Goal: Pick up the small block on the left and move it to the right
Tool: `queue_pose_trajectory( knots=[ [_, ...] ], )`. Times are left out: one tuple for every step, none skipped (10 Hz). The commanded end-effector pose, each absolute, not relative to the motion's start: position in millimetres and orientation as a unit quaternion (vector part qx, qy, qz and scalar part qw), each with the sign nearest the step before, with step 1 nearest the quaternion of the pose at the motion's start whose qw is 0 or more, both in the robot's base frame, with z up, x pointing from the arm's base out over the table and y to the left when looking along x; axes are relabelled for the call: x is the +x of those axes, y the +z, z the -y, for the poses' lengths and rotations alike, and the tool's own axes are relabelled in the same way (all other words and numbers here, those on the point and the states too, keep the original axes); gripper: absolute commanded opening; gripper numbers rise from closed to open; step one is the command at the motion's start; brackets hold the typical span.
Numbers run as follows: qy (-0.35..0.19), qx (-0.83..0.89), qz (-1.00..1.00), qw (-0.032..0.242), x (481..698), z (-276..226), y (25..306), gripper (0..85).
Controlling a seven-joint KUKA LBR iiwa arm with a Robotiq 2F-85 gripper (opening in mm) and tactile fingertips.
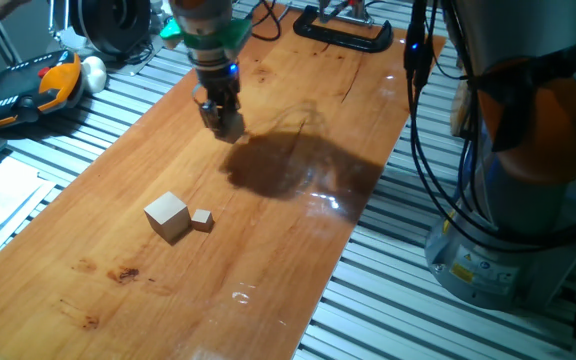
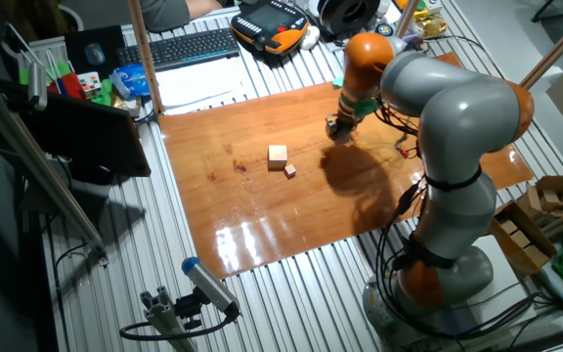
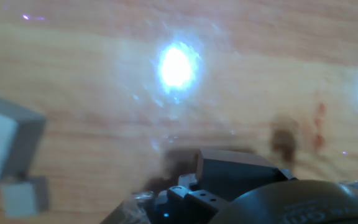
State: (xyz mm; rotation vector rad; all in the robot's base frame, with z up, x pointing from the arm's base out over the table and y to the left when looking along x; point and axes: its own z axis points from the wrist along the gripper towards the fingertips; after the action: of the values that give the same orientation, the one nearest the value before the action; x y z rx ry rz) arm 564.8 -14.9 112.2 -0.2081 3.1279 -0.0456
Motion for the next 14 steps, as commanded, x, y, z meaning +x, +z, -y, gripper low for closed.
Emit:
queue_pose_trajectory(
  knots=[
    [-0.008,-0.065,-0.998,-0.001,569.8,-6.0,114.5,0.7],
    [-0.003,-0.068,-0.998,-0.007,576.2,-31.1,119.6,0.7],
    [-0.002,-0.062,-0.998,-0.007,579.0,-52.4,124.1,0.7],
    [-0.006,-0.049,-0.999,-0.007,579.2,-73.0,128.6,0.7],
    [-0.007,-0.038,-0.999,-0.006,577.8,-91.4,131.1,0.7],
    [-0.004,-0.028,-1.000,-0.006,575.4,-105.1,131.9,0.7],
    [-0.004,-0.017,-1.000,-0.007,572.0,-117.9,133.5,0.7],
    [-0.005,-0.006,-1.000,-0.007,567.5,-129.5,134.0,0.7],
    [-0.006,0.008,-1.000,-0.007,561.7,-143.6,133.0,0.7],
    [-0.006,0.020,-1.000,-0.007,555.8,-154.9,132.1,0.7],
    [-0.007,0.033,-0.999,-0.006,550.7,-165.1,132.2,0.7],
    [-0.006,0.045,-0.999,-0.006,548.0,-172.5,134.0,0.7],
    [-0.004,0.051,-0.999,-0.006,546.9,-175.8,134.8,0.7],
    [0.006,0.060,-0.998,-0.007,545.6,-177.7,132.4,0.7]
  ],
)
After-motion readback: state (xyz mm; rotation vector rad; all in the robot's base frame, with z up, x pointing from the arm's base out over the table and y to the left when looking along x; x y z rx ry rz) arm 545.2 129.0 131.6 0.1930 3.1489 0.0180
